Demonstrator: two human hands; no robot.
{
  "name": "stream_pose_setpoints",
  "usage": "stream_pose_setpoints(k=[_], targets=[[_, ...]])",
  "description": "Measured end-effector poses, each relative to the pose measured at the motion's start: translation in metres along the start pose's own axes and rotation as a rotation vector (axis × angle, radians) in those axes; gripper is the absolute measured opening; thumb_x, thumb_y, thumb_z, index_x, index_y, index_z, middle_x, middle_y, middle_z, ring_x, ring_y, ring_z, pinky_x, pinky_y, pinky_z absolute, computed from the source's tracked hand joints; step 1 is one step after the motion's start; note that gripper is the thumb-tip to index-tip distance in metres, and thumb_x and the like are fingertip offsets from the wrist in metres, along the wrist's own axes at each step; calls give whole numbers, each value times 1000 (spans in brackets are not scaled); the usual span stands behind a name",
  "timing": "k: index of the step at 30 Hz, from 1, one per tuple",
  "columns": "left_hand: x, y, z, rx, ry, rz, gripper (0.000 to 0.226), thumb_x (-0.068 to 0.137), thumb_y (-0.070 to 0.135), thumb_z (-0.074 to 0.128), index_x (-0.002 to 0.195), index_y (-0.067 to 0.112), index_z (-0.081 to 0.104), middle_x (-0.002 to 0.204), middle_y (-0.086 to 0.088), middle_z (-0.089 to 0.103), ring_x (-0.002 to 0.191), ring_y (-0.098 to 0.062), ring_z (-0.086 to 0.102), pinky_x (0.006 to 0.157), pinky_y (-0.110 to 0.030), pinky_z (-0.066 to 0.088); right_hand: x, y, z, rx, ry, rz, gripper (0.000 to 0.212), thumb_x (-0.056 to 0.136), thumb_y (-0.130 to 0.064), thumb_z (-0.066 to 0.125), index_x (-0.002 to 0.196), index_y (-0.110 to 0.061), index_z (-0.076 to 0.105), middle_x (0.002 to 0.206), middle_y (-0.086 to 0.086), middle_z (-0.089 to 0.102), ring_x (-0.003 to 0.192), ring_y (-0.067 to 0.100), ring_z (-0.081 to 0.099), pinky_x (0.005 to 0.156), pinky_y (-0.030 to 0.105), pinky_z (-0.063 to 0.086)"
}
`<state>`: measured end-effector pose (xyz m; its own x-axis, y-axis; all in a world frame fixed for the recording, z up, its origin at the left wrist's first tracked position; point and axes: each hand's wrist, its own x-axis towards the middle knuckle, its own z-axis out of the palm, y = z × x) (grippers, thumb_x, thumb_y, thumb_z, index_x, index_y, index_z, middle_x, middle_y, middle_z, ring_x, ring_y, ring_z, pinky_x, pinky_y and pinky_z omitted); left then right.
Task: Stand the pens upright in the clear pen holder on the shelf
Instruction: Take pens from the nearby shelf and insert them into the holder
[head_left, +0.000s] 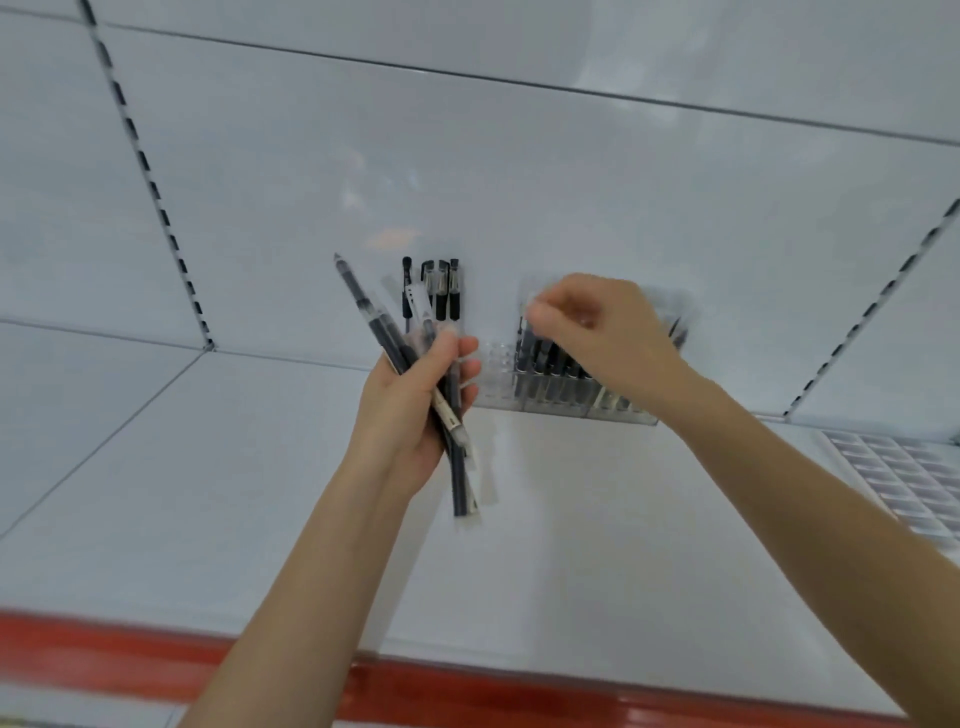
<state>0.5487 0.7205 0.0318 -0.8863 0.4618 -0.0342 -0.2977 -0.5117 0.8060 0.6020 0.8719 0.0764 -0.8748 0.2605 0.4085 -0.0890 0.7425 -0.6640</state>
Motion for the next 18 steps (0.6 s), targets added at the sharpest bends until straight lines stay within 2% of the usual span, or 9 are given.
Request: stream_pose_setpoints(k=[2,3,5,8,10,13,16,18], targets=[[-1,-2,8,-68,2,31,10,93,17,51,96,10,58,82,0,64,65,-6,61,58,-17,52,-22,-4,6,148,-257,106,11,85,-28,61,79,-19,65,74,-5,70,71,1,66,71,18,52],[-1,-4,12,-90,8,50,14,93,17,51,103,9,56,83,0,64,65,-5,62,57,-18,52,-31,-3,10,195,-326,129,11,84,-28,61,79,-20,65,76,-4,70,72,6,68,70,22,54],[-3,-7,17,-79,26,90,21,93,18,52,110,6,54,82,-1,63,66,-6,61,54,-18,50,-42,-1,15,228,-281,83,7,84,-25,62,78,-22,63,71,-8,68,68,7,68,63,18,52],[-7,-14,21,24,36,140,10,92,19,55,96,11,55,76,-1,59,60,-7,56,49,-19,46,-40,1,10,255,-69,32,10,84,-22,63,74,-24,63,61,-12,63,58,0,61,57,10,46],[-12,-19,21,80,24,148,6,92,18,55,90,13,53,69,0,53,55,-8,54,48,-20,43,-33,-1,4,267,-5,28,6,84,-24,63,78,-26,62,69,-13,63,64,-1,59,62,10,47],[-17,-21,23,153,-23,142,8,93,20,53,95,12,51,62,0,51,53,-11,53,48,-21,43,-24,-3,1,250,-53,2,6,82,-25,65,88,-24,65,81,-14,64,75,-2,59,73,11,49],[-19,-20,24,222,-40,158,18,94,24,49,104,9,52,65,-1,52,53,-12,53,48,-22,44,-21,-6,4,299,-127,6,11,80,-18,68,90,-16,70,82,-7,68,75,0,62,73,12,50],[-18,-17,23,253,-37,151,25,95,27,48,110,7,52,68,-2,53,55,-12,55,48,-22,45,-19,-7,7,327,-135,26,7,78,-16,69,85,-17,70,78,-7,68,71,-1,61,72,13,50]])
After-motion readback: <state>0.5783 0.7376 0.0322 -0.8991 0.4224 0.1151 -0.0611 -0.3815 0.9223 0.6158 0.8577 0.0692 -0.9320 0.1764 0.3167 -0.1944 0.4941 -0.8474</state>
